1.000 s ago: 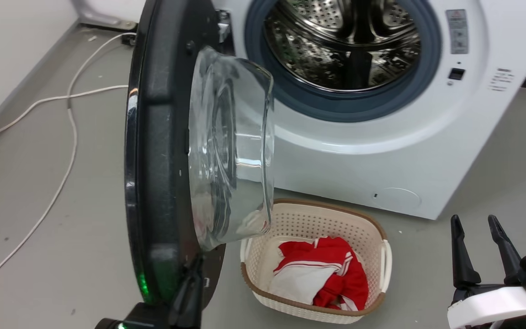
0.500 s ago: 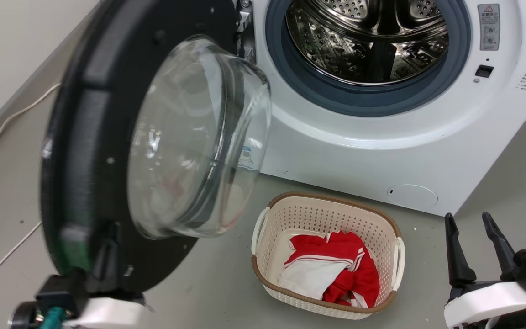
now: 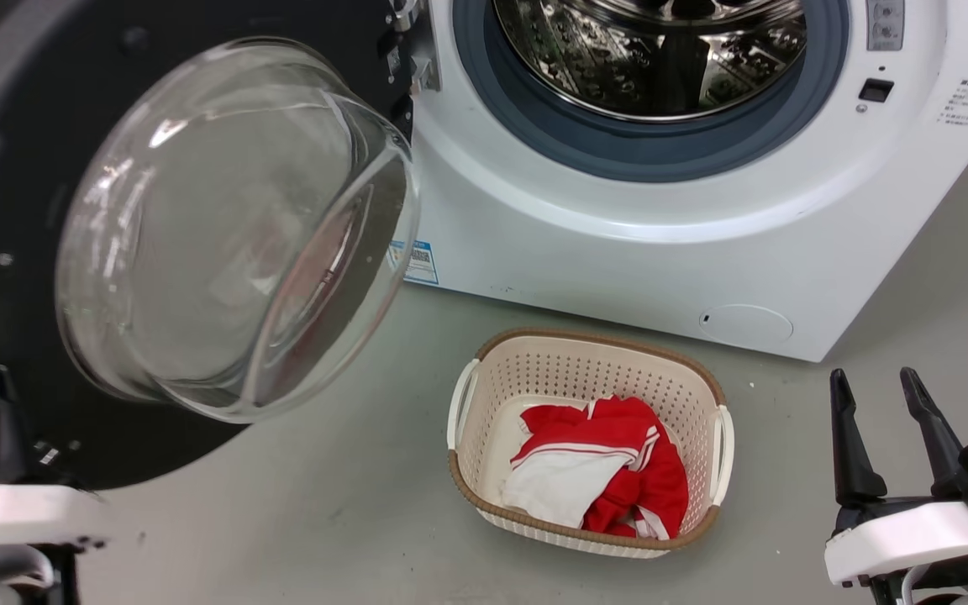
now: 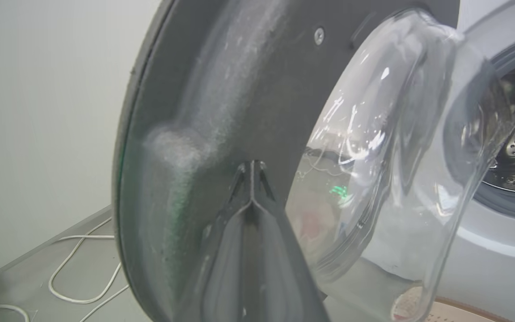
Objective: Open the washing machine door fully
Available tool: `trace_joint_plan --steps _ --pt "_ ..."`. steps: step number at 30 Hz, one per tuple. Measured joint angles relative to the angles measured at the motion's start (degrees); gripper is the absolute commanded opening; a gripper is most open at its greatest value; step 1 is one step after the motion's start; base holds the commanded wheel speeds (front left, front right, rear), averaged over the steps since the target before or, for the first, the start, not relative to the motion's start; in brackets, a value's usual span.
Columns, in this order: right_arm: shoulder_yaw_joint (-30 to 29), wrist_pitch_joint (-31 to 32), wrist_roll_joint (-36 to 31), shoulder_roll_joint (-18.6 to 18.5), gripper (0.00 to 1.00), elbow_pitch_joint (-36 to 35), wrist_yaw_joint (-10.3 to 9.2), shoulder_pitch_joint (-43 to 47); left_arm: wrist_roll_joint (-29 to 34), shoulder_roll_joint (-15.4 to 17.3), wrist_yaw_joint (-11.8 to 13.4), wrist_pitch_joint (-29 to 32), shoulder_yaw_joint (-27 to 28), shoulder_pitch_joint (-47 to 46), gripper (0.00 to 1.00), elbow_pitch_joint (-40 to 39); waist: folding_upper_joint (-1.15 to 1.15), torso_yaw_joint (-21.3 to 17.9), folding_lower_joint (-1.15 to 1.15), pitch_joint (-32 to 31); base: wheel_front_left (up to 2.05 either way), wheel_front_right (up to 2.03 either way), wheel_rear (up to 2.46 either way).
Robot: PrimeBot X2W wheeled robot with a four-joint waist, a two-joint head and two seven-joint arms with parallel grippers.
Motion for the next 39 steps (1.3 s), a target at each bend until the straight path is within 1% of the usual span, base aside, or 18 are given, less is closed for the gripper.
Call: trace_joint_plan --steps 5,13,16,20,23,26,27,29,34,37,38,39 --pt "0.1 -0.7 -0.1 0.0 1.00 -0.2 0.00 -1.4 -2.6 2.7 -2.5 -0.6 3.0 -4.2 0.00 6.7 0.00 -0.6 0.00 1.6 0.00 0.00 0.00" --pt "0.1 -1.2 -0.2 0.0 1.00 0.2 0.00 -2.0 -3.8 5.9 -5.2 -1.7 5.6 -9.2 0.00 16.3 0.00 -1.5 0.00 2.6 0.00 0.00 0.00" --pt "0.2 -1.4 -0.3 0.0 1.00 0.5 0.00 -2.3 -3.8 6.4 -6.0 -2.0 6.0 -10.3 0.00 18.9 0.00 -1.9 0.00 2.6 0.00 0.00 0.00" --pt "0.7 -1.5 0.5 0.0 1.00 1.4 0.00 -2.4 -2.9 5.9 -5.9 -2.1 6.7 -10.2 0.00 19.7 0.00 -2.6 0.00 1.9 0.00 0.00 0.00" --pt "0.7 -1.9 0.8 0.0 1.00 2.1 0.00 -2.3 -1.6 4.5 -5.7 -2.1 8.7 -7.9 0.00 16.7 0.00 -3.1 0.00 1.0 0.00 0.00 0.00" --pt "0.7 -2.3 1.2 0.0 1.00 2.8 0.00 -2.1 0.7 1.5 -5.4 -2.3 10.4 -4.0 0.00 11.9 0.00 -3.6 0.00 -0.1 0.00 0.00 0.00" --pt "0.7 -2.3 1.2 0.0 1.00 2.8 0.00 -2.1 0.7 1.5 -5.4 -2.3 10.4 -4.0 0.00 11.9 0.00 -3.6 0.00 -0.1 0.00 0.00 0.00" --pt "0.8 -2.4 1.4 0.0 1.00 3.1 0.00 -1.8 2.5 -0.7 -5.2 -2.3 10.9 -1.0 0.00 8.4 0.00 -3.8 0.00 -0.9 0.00 0.00 0.00" --pt "1.2 -2.7 1.2 0.0 1.00 3.8 -0.01 -0.6 7.4 -5.8 -5.0 -2.3 10.6 5.8 0.00 0.1 0.00 -4.5 0.00 -3.0 0.00 0.00 0.00" --pt "1.5 -2.6 0.9 0.0 1.00 3.8 0.00 -0.4 10.4 -8.2 -5.2 -2.3 8.7 8.7 0.00 -3.9 0.00 -5.2 -0.01 -4.0 0.00 0.00 0.00" --pt "1.7 -2.6 0.8 0.0 1.00 3.7 0.00 -0.4 11.5 -8.7 -5.5 -2.3 8.0 9.3 0.15 -4.9 0.00 -5.5 -0.01 -4.2 0.00 0.00 0.00" --pt "1.8 -2.5 0.7 0.0 1.00 3.6 0.00 -0.2 12.5 -9.3 -5.5 -2.3 7.3 9.6 0.42 -6.2 0.00 -5.7 -0.01 -4.5 0.00 0.00 0.00"
